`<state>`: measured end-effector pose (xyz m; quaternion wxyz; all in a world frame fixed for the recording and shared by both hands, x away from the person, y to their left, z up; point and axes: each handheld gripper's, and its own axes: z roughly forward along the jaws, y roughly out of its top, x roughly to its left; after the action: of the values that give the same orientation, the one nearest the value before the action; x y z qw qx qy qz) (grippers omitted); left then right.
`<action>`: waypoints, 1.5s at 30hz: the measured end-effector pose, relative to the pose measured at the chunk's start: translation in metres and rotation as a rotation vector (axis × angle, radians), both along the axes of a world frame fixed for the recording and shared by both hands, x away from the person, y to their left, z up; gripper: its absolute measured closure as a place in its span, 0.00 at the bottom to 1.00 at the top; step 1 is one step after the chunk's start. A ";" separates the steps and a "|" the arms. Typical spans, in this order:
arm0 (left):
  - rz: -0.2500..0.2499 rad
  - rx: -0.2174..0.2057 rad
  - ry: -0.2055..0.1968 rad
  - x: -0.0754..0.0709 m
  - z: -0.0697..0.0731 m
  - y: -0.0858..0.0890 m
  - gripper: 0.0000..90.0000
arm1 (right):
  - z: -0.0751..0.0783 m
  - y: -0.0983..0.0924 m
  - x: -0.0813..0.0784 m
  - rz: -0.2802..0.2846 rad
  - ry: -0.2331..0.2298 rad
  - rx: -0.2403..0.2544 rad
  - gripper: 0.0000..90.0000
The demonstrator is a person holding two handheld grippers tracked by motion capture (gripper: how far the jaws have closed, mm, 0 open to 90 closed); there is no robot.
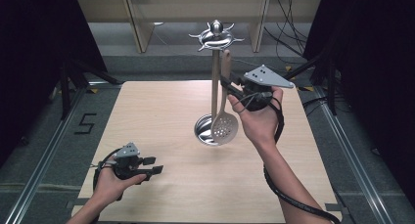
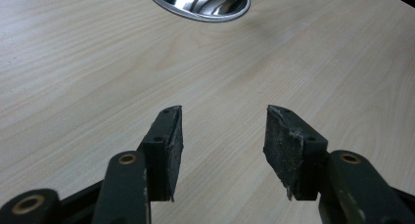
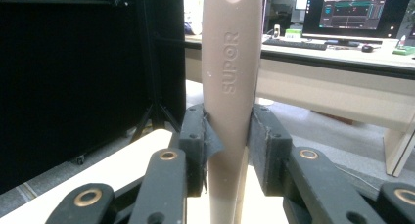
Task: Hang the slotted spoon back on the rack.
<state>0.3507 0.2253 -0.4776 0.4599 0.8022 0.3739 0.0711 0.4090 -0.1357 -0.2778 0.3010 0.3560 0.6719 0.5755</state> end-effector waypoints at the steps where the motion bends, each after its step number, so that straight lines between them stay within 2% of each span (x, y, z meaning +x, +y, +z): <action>1: -0.001 0.001 0.000 0.000 0.000 0.000 0.53 | 0.000 0.000 0.001 -0.001 -0.006 -0.007 0.78; 6: -0.001 0.001 -0.001 0.000 0.000 0.000 0.53 | 0.001 0.002 0.001 -0.003 0.018 0.006 0.78; 9: -0.001 0.001 -0.001 0.000 0.000 0.000 0.53 | 0.001 0.002 0.003 0.001 0.009 -0.004 0.78; 12: -0.001 0.001 -0.001 0.000 0.000 0.000 0.53 | 0.001 0.002 0.003 -0.003 0.022 0.000 0.78; 14: -0.002 0.001 0.000 0.000 0.000 0.000 0.53 | 0.001 0.002 0.005 -0.002 0.007 -0.011 0.78; 24: -0.001 0.001 -0.001 0.000 0.000 0.000 0.53 | 0.000 0.004 0.008 -0.007 0.036 -0.008 0.78; 28: -0.001 0.004 0.001 0.000 0.001 0.001 0.53 | 0.000 0.005 0.011 -0.008 0.017 -0.024 0.78; 31: 0.000 0.000 0.001 0.000 0.000 0.000 0.53 | 0.001 0.005 0.011 -0.006 0.036 -0.017 0.78; 39: -0.005 0.005 0.006 0.000 0.000 0.001 0.53 | 0.001 0.007 0.015 -0.008 0.022 -0.034 0.78; 42: -0.004 0.004 0.007 0.000 0.000 0.001 0.53 | 0.001 0.008 0.014 -0.007 0.039 -0.020 0.78; 45: -0.007 0.007 0.009 0.000 0.001 0.001 0.53 | 0.000 0.007 0.015 -0.002 0.022 -0.029 0.77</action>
<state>0.3509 0.2264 -0.4770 0.4556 0.8054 0.3732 0.0672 0.4242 -0.1288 -0.2780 0.2992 0.3584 0.6830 0.5617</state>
